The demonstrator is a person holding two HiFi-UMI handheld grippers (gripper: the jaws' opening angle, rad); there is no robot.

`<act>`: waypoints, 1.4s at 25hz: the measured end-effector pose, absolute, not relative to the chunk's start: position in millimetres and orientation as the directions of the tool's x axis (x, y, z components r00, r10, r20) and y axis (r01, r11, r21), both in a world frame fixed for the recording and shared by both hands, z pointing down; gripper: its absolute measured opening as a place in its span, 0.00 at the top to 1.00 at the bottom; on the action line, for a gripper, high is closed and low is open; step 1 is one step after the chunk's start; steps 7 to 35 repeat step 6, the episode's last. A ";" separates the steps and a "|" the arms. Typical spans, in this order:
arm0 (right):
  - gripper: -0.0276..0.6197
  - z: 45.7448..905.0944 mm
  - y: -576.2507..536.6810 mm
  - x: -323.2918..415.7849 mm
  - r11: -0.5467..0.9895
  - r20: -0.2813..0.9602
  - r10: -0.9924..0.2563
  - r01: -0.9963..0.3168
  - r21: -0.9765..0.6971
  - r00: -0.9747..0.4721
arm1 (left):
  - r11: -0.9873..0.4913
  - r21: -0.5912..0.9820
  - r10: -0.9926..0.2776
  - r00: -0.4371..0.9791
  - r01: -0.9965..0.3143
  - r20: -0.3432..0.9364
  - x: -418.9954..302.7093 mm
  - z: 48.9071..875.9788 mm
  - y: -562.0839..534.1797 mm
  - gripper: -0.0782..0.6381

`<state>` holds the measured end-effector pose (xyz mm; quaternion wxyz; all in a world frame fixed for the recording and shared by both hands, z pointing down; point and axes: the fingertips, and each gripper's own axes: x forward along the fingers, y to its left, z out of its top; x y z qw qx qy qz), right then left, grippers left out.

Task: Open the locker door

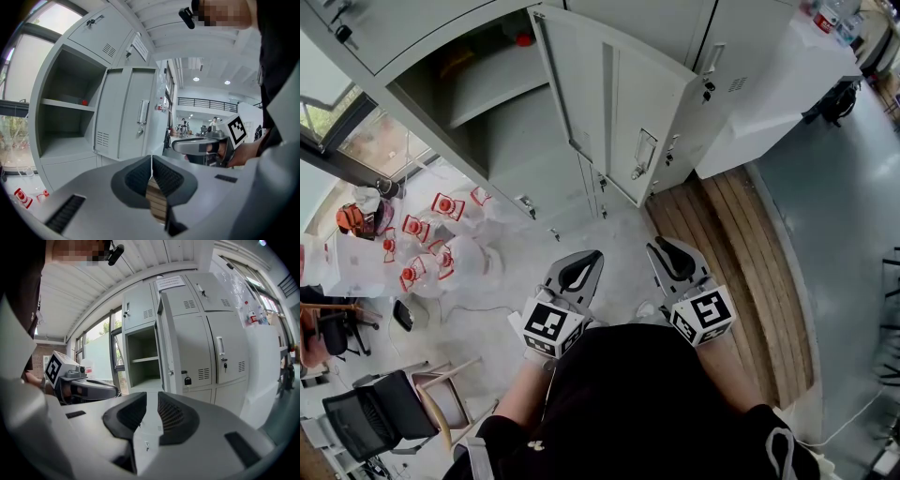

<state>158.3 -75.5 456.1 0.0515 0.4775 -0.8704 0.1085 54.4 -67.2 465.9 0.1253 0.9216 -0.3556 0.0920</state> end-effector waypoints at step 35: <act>0.82 447.9 -76.0 155.8 0.525 0.175 -0.822 -0.840 -0.137 -0.542 | -0.718 0.161 -0.634 0.732 -0.677 0.251 52.9 461.6 -67.1 0.85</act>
